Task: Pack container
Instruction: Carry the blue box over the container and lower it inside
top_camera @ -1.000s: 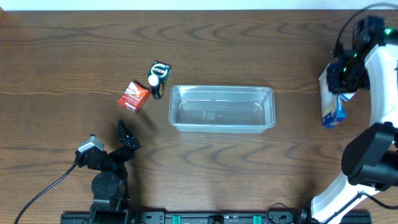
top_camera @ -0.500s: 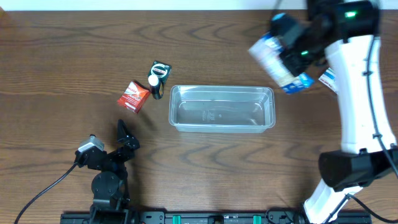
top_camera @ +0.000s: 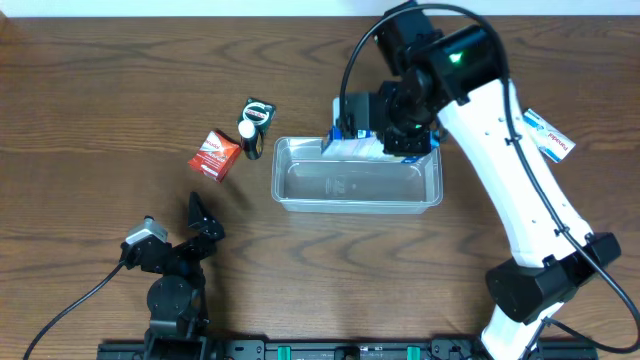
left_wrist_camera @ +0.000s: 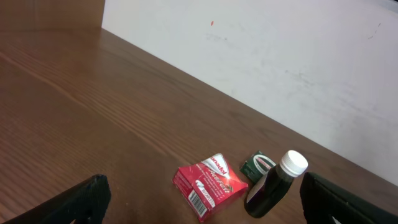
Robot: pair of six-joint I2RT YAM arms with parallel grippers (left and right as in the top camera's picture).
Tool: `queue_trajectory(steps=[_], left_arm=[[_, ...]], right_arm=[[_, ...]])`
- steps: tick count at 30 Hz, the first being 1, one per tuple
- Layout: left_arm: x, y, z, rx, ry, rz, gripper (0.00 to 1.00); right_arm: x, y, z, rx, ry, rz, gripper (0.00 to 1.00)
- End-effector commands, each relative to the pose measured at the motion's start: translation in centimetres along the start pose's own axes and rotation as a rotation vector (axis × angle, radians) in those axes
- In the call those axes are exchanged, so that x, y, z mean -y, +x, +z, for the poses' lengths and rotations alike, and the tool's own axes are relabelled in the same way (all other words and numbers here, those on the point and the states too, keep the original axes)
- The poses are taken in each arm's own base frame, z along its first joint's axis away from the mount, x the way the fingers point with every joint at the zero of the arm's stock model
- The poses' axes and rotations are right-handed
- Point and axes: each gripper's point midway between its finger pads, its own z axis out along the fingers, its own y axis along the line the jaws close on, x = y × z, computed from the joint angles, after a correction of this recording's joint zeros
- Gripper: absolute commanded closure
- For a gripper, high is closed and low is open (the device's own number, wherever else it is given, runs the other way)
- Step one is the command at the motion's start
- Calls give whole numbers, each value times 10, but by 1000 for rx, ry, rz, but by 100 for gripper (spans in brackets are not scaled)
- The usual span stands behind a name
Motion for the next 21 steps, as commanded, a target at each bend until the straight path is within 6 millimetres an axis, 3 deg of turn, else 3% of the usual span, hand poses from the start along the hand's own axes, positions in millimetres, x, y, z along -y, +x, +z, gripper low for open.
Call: queue_trajectory(steps=[1,9,21], left_arm=[[-11,13,1,-29,-41,34,2],[-11,13,1,-29,-41,34,2],[-11,13,1,-29,-42,34,2]], right_arm=[[2,14,10,-91,34,16,99],[8,17,52,-182,96,71,99],[6,1,83,-182,140,36,99]])
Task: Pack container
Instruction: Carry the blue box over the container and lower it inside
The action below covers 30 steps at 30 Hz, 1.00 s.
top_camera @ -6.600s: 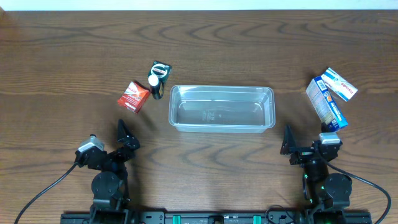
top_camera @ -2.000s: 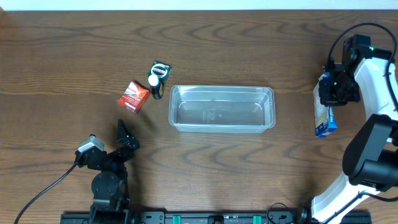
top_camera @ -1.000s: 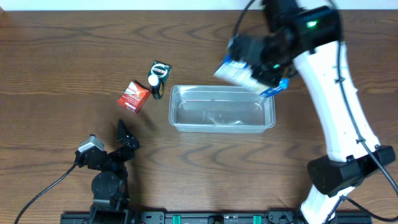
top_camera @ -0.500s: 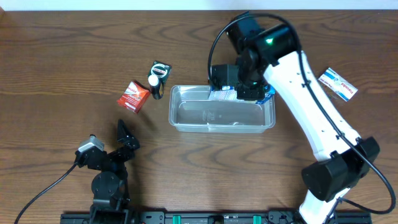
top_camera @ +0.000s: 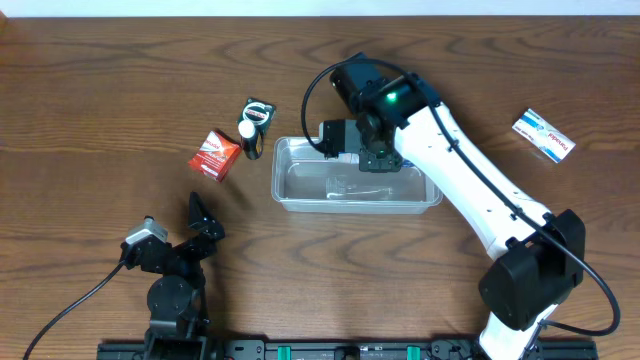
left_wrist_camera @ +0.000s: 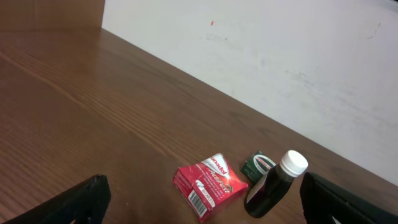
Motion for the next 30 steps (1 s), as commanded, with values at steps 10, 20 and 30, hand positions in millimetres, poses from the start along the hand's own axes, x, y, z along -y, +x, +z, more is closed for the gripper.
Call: queue_trajectory(steps=[10,20,30], left_arm=[[-11,13,1,-29,-42,33,2],[-11,13,1,-29,-42,33,2],[-11,13,1,-29,-42,33,2]], right_arm=[[-17,5,24,-34,-14,-1,99],[-24,3,43,-28,-14,-3,99],[-30,3,53,-27,-23,-6,99]])
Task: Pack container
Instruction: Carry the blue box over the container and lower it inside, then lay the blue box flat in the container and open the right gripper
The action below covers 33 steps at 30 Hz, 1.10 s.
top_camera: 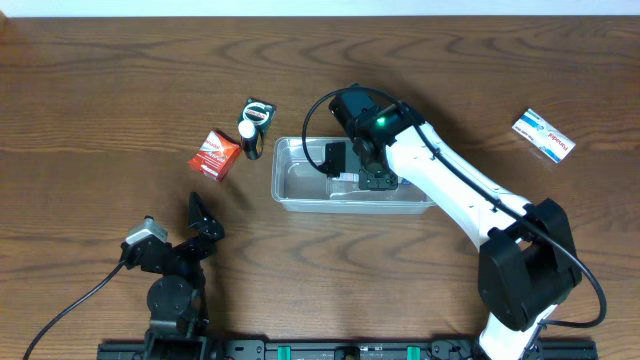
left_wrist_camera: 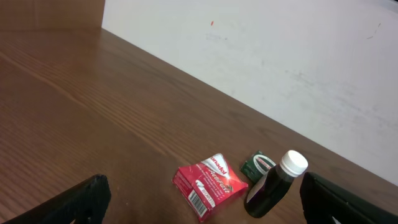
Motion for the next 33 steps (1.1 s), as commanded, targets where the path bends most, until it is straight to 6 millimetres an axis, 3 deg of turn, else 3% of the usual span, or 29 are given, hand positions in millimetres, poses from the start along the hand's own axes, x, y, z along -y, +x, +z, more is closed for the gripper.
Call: queue_trajectory(steps=[1,13,27,33], left_arm=[[-11,13,1,-29,-42,34,2],[-11,13,1,-29,-41,33,2],[-11,13,1,-29,-41,33,2],[-11,13,1,-29,-42,33,2]], right_arm=[[-5,-3,-4,12,6,5,99],[-11,-1,2,2,-10,0,99],[-36,-7,-1,-7,-82,-46,99],[-30,-6,-1,-12,-58,-42,99]])
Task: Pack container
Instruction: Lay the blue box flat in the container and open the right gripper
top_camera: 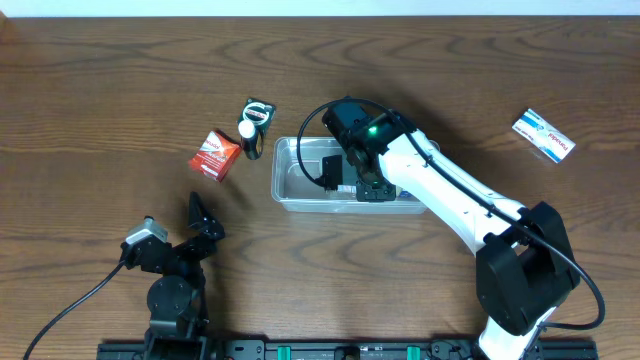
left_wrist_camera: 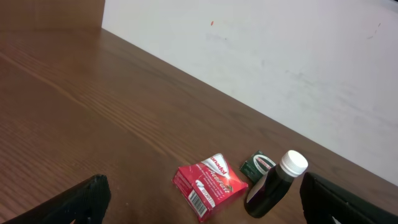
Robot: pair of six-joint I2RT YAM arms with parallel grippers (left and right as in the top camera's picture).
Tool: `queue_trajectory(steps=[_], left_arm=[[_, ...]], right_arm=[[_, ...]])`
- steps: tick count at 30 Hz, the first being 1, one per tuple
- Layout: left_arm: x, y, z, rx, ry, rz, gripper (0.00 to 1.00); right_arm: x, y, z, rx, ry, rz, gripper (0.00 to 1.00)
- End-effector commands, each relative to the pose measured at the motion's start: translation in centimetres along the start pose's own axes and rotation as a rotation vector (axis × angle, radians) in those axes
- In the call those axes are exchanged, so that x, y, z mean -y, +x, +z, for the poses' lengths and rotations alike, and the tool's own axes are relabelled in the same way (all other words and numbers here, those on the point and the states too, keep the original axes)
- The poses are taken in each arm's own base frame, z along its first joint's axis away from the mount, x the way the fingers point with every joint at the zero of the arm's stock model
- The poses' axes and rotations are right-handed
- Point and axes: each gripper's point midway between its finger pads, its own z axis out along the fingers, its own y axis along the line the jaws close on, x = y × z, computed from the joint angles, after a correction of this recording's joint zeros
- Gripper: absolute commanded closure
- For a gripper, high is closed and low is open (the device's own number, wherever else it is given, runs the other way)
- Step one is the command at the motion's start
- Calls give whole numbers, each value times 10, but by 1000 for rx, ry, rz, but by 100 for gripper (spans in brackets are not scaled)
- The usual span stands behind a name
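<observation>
A metal tray (top_camera: 285,196) sits mid-table. My right gripper (top_camera: 338,176) is low inside its left half; the arm hides its fingers, and only a white sliver shows beside it. Left of the tray lie a red box (top_camera: 214,154) (left_wrist_camera: 210,185), a dark bottle with a white cap (top_camera: 249,137) (left_wrist_camera: 277,183) and a small green packet (top_camera: 260,111) (left_wrist_camera: 259,164). A blue and white box (top_camera: 544,135) lies far right. My left gripper (top_camera: 203,226) (left_wrist_camera: 202,194) rests open near the front left, empty, facing the red box.
The right arm (top_camera: 450,195) stretches from the front right across the tray's right half. A white wall (left_wrist_camera: 280,56) runs along the table's far edge. Cables trail from the left arm base (top_camera: 170,295) at the front.
My right gripper has shifted a little to the left inside the tray and sits lower. The left arm and the loose items have not moved.
My right gripper first hung over the tray's back right rim with a blue and white packet in it. Then it was over the tray's middle, then down inside it, and now it is further left in the tray. The left gripper stayed open and still.
</observation>
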Motion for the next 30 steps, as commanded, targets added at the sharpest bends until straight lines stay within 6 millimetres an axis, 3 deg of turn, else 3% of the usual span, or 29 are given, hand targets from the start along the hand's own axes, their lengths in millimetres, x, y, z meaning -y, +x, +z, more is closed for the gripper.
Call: queue_trajectory(steps=[1,6,17,30], left_arm=[[-11,13,1,-29,-41,34,2],[-11,13,1,-29,-41,34,2],[-11,13,1,-29,-42,34,2],[-11,13,1,-29,-41,34,2]], right_arm=[[-3,-2,-1,3,11,-8,99],[16,-2,-2,-15,99,-9,99],[29,-5,-3,-2,155,-15,99],[24,-3,-2,-8,133,-5,99]])
